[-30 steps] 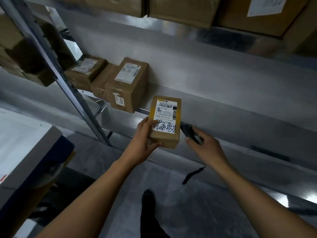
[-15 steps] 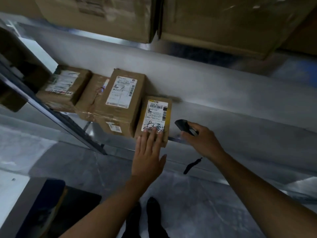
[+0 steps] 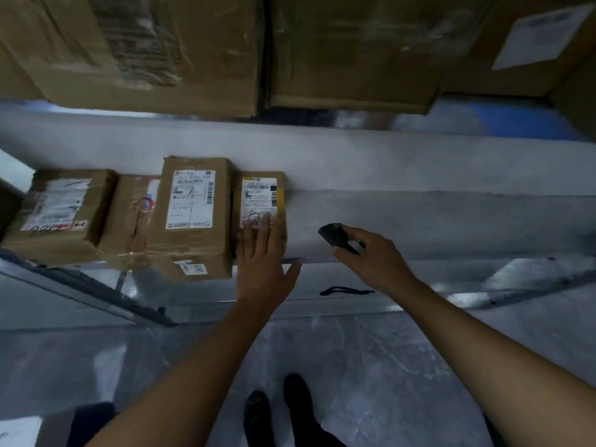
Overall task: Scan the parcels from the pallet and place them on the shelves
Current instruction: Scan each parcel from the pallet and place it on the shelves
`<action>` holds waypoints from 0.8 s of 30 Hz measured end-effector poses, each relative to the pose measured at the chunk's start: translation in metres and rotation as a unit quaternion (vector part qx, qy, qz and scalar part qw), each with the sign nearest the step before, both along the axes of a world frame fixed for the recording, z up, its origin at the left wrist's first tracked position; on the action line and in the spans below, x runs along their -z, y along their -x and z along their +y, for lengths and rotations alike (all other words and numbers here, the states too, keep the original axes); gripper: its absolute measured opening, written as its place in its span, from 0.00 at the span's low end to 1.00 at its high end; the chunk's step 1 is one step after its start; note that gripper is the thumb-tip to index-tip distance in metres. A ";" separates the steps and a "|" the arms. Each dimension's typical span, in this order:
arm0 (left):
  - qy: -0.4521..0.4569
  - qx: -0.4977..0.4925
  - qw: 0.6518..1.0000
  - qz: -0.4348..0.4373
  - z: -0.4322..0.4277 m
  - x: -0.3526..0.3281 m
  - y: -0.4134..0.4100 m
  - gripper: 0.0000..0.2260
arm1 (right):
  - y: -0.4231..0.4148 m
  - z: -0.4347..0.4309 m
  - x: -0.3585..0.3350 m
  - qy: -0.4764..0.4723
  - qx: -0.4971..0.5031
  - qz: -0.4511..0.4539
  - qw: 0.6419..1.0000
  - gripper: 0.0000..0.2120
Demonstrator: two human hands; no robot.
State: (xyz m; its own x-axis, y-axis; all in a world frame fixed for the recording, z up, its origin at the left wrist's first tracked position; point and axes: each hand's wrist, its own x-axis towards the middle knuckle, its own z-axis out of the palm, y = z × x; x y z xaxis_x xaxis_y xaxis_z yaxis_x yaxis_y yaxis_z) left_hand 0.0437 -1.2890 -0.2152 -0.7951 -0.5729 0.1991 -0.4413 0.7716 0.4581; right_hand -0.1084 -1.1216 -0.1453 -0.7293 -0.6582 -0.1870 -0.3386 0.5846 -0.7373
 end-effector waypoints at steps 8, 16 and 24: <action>-0.072 0.228 0.970 0.053 0.064 -0.013 0.038 0.42 | -0.015 0.118 -0.020 -0.023 0.146 0.012 0.989 0.32; -0.105 0.407 0.907 0.023 0.205 -0.046 0.099 0.43 | -0.038 0.298 -0.029 0.003 0.340 0.052 0.939 0.31; -0.089 0.514 0.853 -0.004 0.402 -0.083 0.161 0.44 | -0.041 0.498 -0.037 0.012 0.472 0.053 0.880 0.32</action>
State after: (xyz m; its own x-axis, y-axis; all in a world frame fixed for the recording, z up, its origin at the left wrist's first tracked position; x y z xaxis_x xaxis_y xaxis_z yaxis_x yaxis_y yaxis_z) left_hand -0.1169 -0.8870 -0.1319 -0.8965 0.4076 0.1733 0.4228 0.6709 0.6092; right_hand -0.0670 -0.6240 -0.1088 -0.9657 0.2471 -0.0792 0.2217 0.6272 -0.7466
